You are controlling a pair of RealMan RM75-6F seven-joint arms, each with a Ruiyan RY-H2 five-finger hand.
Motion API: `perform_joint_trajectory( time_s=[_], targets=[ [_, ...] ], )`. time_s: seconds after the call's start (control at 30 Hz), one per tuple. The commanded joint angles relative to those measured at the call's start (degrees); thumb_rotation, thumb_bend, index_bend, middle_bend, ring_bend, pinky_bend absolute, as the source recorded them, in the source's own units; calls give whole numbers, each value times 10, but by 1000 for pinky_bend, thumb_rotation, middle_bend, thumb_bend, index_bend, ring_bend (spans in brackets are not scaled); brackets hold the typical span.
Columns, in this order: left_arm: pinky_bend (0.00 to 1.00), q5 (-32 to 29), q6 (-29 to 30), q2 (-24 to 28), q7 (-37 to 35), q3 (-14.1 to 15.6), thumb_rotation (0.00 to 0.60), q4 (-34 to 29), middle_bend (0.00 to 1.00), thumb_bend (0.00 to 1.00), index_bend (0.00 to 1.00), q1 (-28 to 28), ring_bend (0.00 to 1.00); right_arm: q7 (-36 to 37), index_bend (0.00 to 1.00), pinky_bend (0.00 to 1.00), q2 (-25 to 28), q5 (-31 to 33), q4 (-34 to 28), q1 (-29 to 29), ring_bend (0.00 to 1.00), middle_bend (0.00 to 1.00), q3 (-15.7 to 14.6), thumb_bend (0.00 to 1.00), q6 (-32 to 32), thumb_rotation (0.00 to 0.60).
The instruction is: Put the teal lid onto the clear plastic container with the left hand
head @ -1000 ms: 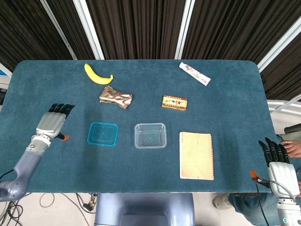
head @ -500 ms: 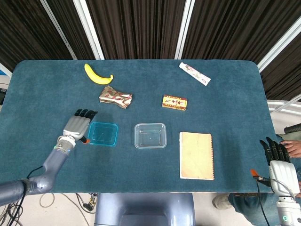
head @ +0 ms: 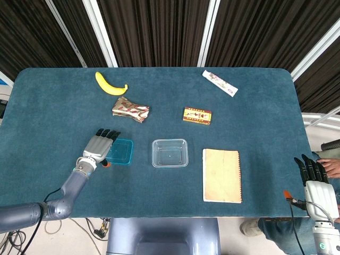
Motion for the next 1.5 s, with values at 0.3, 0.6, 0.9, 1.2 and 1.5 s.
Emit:
perform_joint_trajectory(
  time_s=[0.3, 0.6, 0.9, 1.2, 1.5],
  targets=[
    [0, 20, -10, -19, -16, 12, 600, 24, 62, 95, 0, -10, 0, 0, 90, 0, 2, 4, -3, 1, 22, 5, 0, 273, -4, 600],
    [0, 25, -19, -34, -22, 20, 600, 38, 74, 95, 0, -18, 0, 2, 89, 0, 3, 3, -4, 0, 22, 5, 0, 273, -4, 600],
    [0, 16, -16, -44, -16, 26, 600, 49, 87, 95, 0, -26, 0, 3, 89, 0, 3, 4, -5, 0, 22, 5, 0, 274, -3, 600],
    [0, 8, -21, -36, -19, 29, 600, 51, 87, 95, 0, -31, 0, 1, 89, 0, 2, 6, -4, 0, 22, 5, 1, 273, -3, 600],
    [0, 3, -28, -30, -20, 35, 600, 57, 88, 96, 0, -35, 0, -3, 89, 0, 1, 10, -6, 0, 22, 5, 1, 273, -4, 600]
  ],
)
